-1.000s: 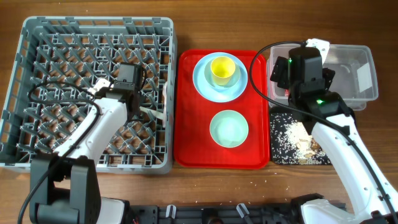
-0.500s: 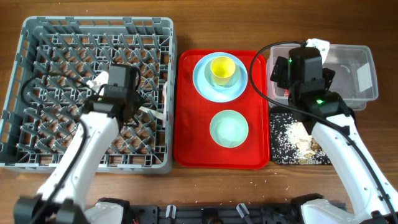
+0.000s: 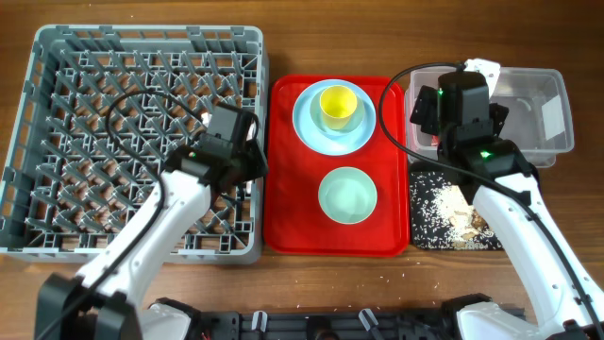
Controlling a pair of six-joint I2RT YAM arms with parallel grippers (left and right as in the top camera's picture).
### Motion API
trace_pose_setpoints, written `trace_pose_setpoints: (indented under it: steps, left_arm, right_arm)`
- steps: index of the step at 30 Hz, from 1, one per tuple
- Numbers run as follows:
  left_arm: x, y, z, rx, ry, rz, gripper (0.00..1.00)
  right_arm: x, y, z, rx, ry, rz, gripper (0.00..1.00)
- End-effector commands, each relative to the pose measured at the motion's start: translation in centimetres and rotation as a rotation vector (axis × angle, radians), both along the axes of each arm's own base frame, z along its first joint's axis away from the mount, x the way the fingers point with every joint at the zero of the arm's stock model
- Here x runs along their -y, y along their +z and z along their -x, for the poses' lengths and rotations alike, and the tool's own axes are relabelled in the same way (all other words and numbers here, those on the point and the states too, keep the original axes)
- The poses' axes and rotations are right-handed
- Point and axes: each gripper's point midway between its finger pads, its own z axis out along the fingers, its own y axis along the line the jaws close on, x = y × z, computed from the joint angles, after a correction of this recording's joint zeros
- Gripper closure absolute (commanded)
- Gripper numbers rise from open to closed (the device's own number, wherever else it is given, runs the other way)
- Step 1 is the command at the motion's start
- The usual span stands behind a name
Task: Sort waste into correct bins and load items into the dishwasher rack
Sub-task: 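Reach the left gripper to the green bowl and grasp its rim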
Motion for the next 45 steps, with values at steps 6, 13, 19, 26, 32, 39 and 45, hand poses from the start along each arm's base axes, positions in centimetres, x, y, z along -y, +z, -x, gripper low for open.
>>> trace_pose_setpoints:
  steps: [6, 13, 19, 26, 32, 39, 45]
  left_arm:
    - [-0.9, -2.9, 1.6, -0.128, -0.014, -0.080, 0.76]
    - [-0.7, -1.6, 0.5, -0.073, -0.037, -0.083, 0.58]
    - [3.4, 12.2, -1.0, 0.248, -0.162, 0.136, 0.54]
    - [14.4, 3.7, 5.7, -0.006, -0.490, 0.132, 0.93]
    - [18.0, -5.3, 6.7, -0.151, -0.542, 0.050, 0.95]
    - [8.8, -5.7, 3.8, -0.084, -0.367, -0.395, 0.96]
    - [8.3, 0.7, 3.1, 0.065, -0.324, -0.312, 0.91]
  right_arm:
    - [0.3, 0.7, -0.2, 0.018, -0.011, 0.004, 0.00]
    - [0.3, 0.7, -0.2, 0.018, -0.011, 0.004, 0.00]
    - [0.3, 0.7, -0.2, 0.018, -0.011, 0.004, 0.00]
    - [0.3, 0.7, -0.2, 0.018, -0.011, 0.004, 0.00]
    - [0.3, 0.7, -0.2, 0.018, -0.011, 0.004, 0.00]
    - [0.3, 0.7, -0.2, 0.018, -0.011, 0.004, 0.00]
    - [0.3, 0.7, -0.2, 0.018, -0.011, 0.004, 0.00]
